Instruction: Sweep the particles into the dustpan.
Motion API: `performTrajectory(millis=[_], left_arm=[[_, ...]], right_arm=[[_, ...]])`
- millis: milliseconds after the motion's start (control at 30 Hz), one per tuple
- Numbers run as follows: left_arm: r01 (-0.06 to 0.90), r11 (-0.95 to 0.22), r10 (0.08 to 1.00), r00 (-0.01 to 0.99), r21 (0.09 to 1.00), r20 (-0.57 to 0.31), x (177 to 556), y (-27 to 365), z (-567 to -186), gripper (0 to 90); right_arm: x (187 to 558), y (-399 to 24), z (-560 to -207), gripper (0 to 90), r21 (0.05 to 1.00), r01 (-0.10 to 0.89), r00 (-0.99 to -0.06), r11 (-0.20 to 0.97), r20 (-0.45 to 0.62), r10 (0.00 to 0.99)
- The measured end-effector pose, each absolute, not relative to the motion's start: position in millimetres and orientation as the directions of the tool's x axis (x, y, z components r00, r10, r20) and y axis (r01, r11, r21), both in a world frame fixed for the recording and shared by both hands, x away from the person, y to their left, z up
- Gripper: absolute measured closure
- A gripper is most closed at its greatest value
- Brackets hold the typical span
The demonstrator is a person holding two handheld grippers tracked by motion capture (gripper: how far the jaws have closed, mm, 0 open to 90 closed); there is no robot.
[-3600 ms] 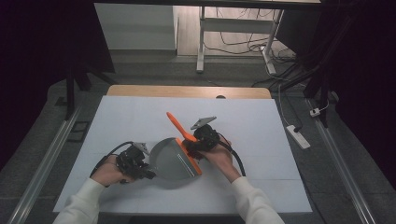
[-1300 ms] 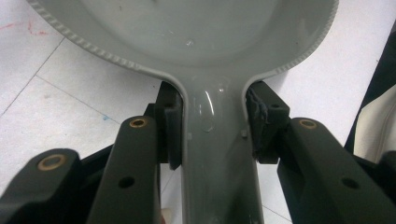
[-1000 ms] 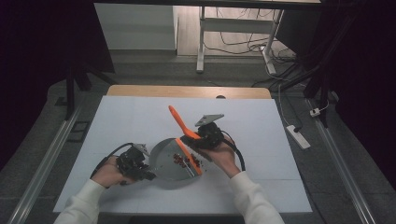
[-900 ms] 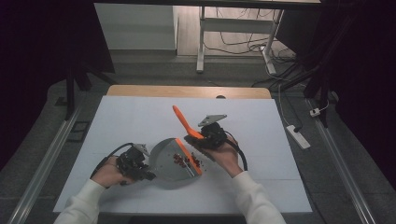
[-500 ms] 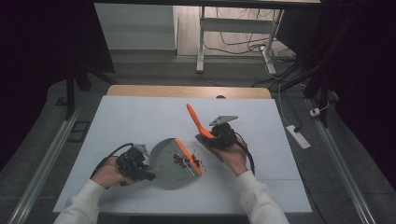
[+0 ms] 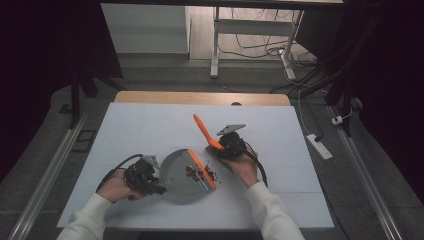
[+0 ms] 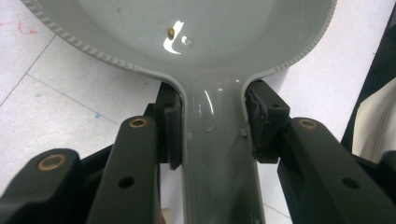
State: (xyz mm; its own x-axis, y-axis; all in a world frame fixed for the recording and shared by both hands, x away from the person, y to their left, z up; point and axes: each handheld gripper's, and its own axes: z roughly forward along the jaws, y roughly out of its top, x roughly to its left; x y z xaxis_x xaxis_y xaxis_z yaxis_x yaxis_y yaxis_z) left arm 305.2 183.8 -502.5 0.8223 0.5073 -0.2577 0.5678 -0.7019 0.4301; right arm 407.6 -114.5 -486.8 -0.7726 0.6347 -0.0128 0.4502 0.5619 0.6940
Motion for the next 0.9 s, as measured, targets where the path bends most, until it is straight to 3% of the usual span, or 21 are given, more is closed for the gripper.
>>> performTrajectory(millis=[667, 900], left_arm=[[0.564, -0.708, 0.505, 0.825, 0.425, -0.254, 304, 182, -504, 61.4], [0.568, -0.705, 0.508, 0.822, 0.425, -0.255, 304, 182, -505, 61.4]], right_arm=[[374, -80, -490, 69.8, 0.692, 0.419, -0.816, 0.588, 0.002, 0.579], [363, -66, -485, 70.0, 0.743, 0.415, -0.857, 0.525, 0.126, 0.499]])
